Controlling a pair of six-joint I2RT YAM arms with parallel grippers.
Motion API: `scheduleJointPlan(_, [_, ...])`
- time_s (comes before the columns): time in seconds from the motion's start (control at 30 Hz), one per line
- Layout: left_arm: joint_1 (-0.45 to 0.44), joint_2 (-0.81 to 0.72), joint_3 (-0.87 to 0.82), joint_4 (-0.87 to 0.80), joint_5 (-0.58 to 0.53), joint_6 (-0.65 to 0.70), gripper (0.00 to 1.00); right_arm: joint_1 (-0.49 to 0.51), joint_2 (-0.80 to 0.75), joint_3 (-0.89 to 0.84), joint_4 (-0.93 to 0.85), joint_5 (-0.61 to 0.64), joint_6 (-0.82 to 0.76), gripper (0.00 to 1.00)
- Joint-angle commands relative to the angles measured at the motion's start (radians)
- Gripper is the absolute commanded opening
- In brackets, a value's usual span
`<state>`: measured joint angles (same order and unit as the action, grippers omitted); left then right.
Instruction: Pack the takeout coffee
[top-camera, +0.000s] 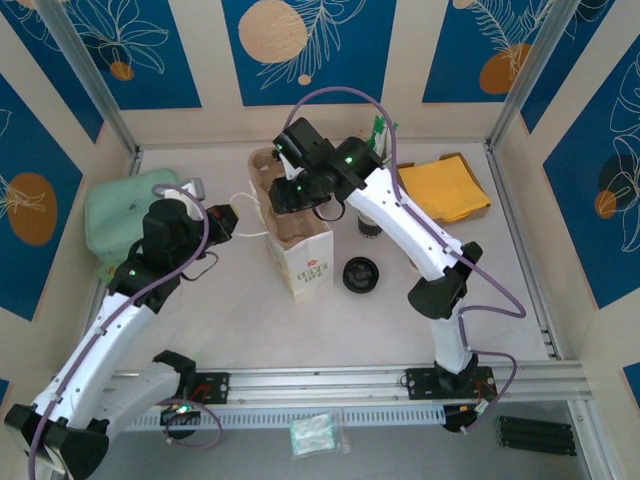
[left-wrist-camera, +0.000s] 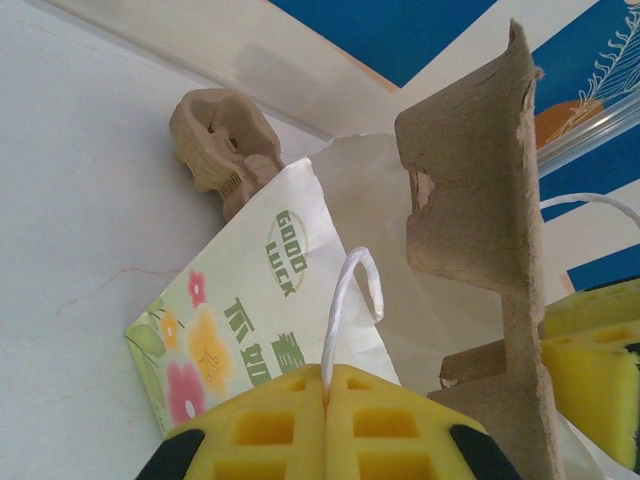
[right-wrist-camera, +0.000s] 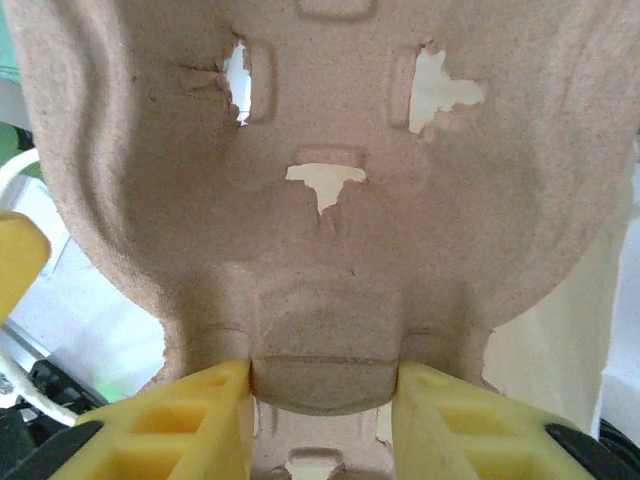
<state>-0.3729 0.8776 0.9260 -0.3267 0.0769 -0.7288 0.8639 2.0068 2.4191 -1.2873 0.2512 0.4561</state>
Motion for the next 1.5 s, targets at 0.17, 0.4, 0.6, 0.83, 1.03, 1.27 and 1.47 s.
scheduleJointPlan(0.17, [0.009,-0.034,-0.003,0.023,-0.027,-0.009,0.0,0.009,0.011,-0.031,-0.056,0.045,0.017,0.37])
scheduleJointPlan(0.4, [0.009,-0.035,-0.003,0.021,-0.02,-0.012,0.0,0.014,0.03,-0.039,-0.07,0.048,0.02,0.37])
scheduleJointPlan(0.6, [0.009,-0.037,-0.003,0.02,-0.019,-0.011,0.0,0.024,0.054,-0.022,-0.1,0.052,0.021,0.36])
scheduleJointPlan(0.83, [0.009,-0.035,-0.003,0.025,-0.015,-0.012,0.0,0.033,0.077,-0.018,-0.134,0.075,0.02,0.36])
scheduleJointPlan(1.03, [0.009,-0.035,-0.005,0.028,-0.012,-0.014,0.0,0.037,0.09,-0.015,-0.149,0.084,0.019,0.36])
scheduleJointPlan(1.27, [0.009,-0.036,-0.006,0.033,-0.008,-0.014,0.0,0.039,0.123,0.007,-0.179,0.093,0.013,0.36])
scheduleJointPlan(1.47, [0.009,-0.035,-0.006,0.036,-0.007,-0.014,0.0,0.051,0.166,0.053,-0.219,0.13,0.0,0.37])
